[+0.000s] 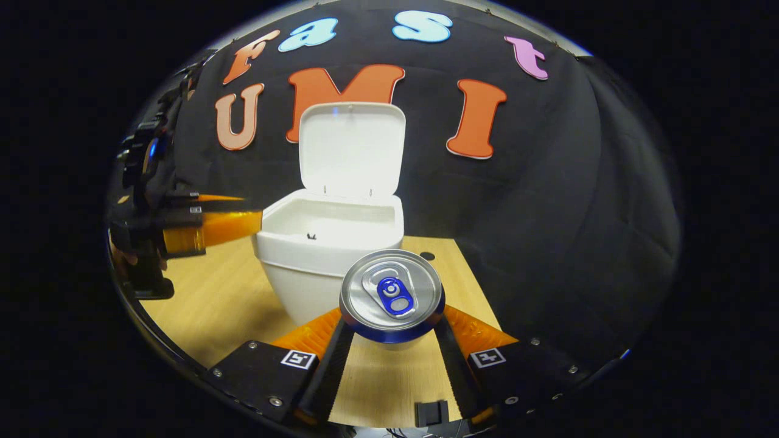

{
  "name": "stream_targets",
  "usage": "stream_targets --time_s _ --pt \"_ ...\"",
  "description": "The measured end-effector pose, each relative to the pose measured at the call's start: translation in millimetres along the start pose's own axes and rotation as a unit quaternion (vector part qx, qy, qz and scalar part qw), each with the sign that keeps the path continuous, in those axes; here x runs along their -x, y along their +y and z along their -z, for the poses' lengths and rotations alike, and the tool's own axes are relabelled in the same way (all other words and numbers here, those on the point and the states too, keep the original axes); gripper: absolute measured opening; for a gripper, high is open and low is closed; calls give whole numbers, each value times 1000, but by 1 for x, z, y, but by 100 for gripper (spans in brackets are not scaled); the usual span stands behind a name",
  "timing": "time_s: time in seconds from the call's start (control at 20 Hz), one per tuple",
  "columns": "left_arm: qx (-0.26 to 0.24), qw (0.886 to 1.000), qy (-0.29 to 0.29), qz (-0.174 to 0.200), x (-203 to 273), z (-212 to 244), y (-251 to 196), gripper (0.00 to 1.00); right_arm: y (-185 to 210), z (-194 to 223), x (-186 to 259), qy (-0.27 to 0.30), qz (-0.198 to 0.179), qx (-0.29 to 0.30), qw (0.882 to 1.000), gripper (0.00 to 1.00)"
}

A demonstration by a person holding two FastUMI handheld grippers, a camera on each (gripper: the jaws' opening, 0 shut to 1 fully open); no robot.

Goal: Press the lid of the desktop garbage bin to open it, pick up the crumpled paper on the desktop and throw it into the bin, then pick up the pop can on the desktop and drop it into the bin, and finally close the garbage bin lid.

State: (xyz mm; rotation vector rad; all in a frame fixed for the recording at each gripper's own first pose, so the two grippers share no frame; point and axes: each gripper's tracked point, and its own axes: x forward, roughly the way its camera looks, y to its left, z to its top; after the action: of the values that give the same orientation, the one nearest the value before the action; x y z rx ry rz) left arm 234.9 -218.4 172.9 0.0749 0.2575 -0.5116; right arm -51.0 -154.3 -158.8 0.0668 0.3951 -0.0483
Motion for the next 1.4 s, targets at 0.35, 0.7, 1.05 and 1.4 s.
stream_targets --time_s 0.35,0.7,1.05,1.4 --pt "-24 999 -14 -27 20 5 22 98 -6 -47 2 -33 -10 25 999 77" --pt "-27 997 7 -71 44 34 49 98 -22 -90 -4 -72 -5 56 996 77" --pt "-5 992 11 -123 71 43 81 98 -3 -110 -27 -90 -37 65 993 77" --pt "16 983 28 -179 91 59 96 98 15 -92 -62 -78 -81 60 992 77"
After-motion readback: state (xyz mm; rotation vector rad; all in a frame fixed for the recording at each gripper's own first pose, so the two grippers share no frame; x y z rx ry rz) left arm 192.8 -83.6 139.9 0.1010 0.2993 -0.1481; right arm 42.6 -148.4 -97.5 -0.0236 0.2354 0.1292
